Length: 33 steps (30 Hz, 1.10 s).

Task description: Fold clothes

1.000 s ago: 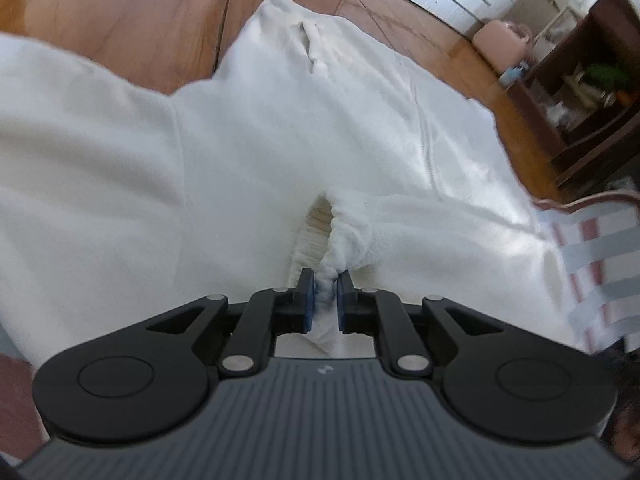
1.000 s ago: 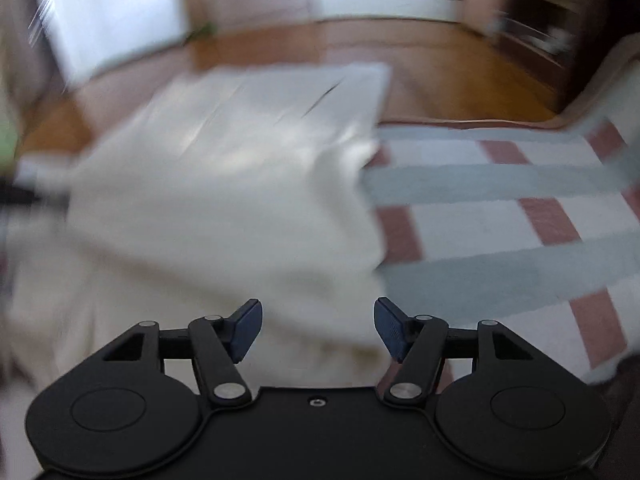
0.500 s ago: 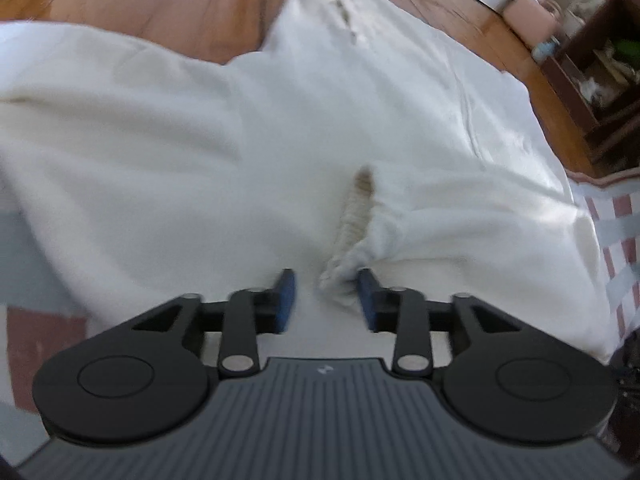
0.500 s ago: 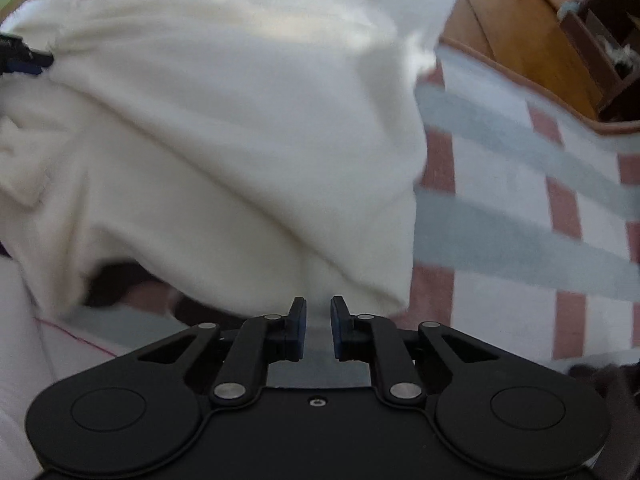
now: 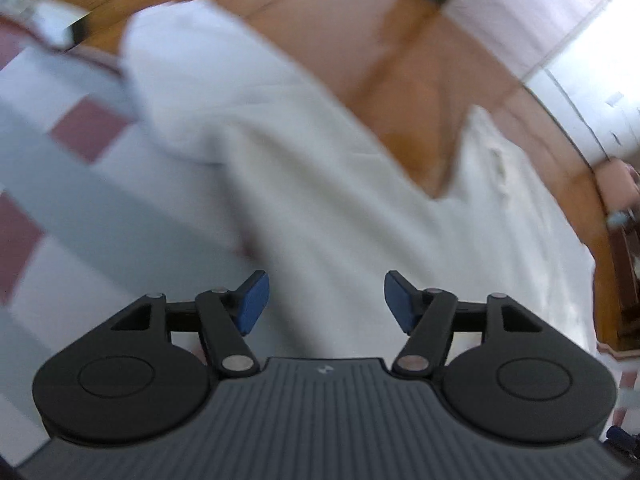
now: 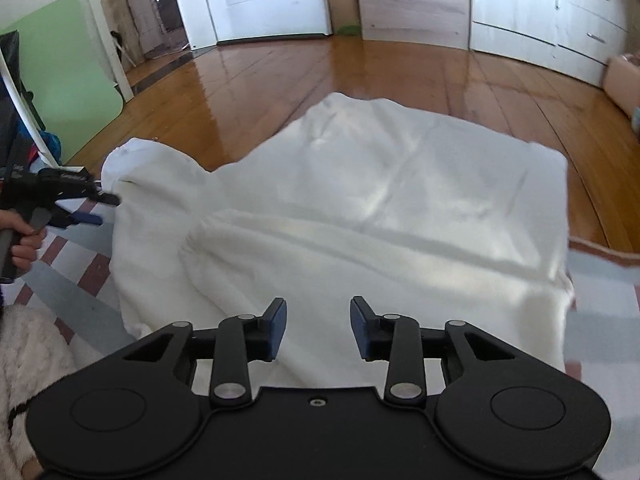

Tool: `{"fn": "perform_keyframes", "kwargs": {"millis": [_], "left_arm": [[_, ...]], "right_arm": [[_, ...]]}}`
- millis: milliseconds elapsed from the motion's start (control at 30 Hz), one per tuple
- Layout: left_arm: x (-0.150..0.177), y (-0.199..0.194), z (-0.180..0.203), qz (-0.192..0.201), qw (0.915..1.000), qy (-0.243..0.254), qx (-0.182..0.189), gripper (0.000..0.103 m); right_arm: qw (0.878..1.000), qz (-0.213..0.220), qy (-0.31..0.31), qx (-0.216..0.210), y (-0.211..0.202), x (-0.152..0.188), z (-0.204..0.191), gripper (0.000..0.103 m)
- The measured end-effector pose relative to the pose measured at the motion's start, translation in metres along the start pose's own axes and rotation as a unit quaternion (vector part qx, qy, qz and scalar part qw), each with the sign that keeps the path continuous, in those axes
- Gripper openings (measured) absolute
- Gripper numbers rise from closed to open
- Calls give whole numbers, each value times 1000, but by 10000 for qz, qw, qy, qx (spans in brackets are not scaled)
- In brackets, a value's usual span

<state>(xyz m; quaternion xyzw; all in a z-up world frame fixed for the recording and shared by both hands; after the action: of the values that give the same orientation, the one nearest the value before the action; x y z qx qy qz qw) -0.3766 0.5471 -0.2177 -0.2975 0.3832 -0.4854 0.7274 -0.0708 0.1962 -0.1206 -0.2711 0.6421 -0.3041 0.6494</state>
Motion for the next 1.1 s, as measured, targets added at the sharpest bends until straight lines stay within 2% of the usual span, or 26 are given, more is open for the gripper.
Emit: {"fn": "perform_keyframes", "kwargs": {"millis": [133, 233, 300, 400, 533, 667, 733, 833, 933, 1000, 1033, 1100], "left_arm": [[-49, 4, -48, -74, 9950, -971, 202, 63], [-90, 3, -66, 344, 9894, -1373, 323, 63], [-111, 7, -72, 638, 9899, -1264, 45, 64], [-127, 19, -73, 772, 9899, -1153, -306, 64], [-138, 21, -69, 1134, 9846, -1309, -232, 64], [-151, 37, -72, 1161, 9854, -1207, -318, 64], [-157, 46, -76, 1117, 9847, -1244, -483, 64], [-167, 48, -73, 1394, 9831, -1036, -572, 74], [-172, 57, -69, 1504, 9839, -648, -715, 84], [-171, 60, -63, 1568, 9829, -444, -862, 85], [-171, 62, -61, 1586, 9825, -332, -923, 83], [-168, 63, -51, 1619, 9822, 33, -948, 44]], "right_arm": [[9999, 23, 62, -102, 17, -17, -8, 44], [9996, 58, 218, -187, 26, -23, -11, 45], [9993, 67, 306, -225, 32, -24, -12, 45], [9992, -28, 345, -204, 39, -20, -12, 45], [9990, -204, 367, -139, 45, -11, -9, 45], [9985, -261, 472, -64, 48, -5, -2, 45], [9981, -265, 547, -61, 48, -4, 1, 45], [9984, -302, 482, -36, 45, -2, 3, 45], [9991, -311, 266, 120, 37, 4, 5, 46], [9988, -343, 255, 217, 33, 12, 8, 46], [9986, -369, 300, 235, 32, 15, 10, 46], [9979, -398, 447, 266, 31, 23, 15, 46]]}}
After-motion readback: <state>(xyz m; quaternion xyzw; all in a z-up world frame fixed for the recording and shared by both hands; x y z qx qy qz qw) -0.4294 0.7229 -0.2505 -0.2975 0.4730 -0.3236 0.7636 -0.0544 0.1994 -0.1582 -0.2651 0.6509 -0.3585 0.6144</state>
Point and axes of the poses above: each gripper's, at about its wrist camera, not at the fingertips, and y roughly the way its jaws point, z to its right, x to its underside, the point moved 9 cm from there along y, roughly the way its jaws point, and after that the axes turned 15 degrees about -y, right-handed, at the moved point
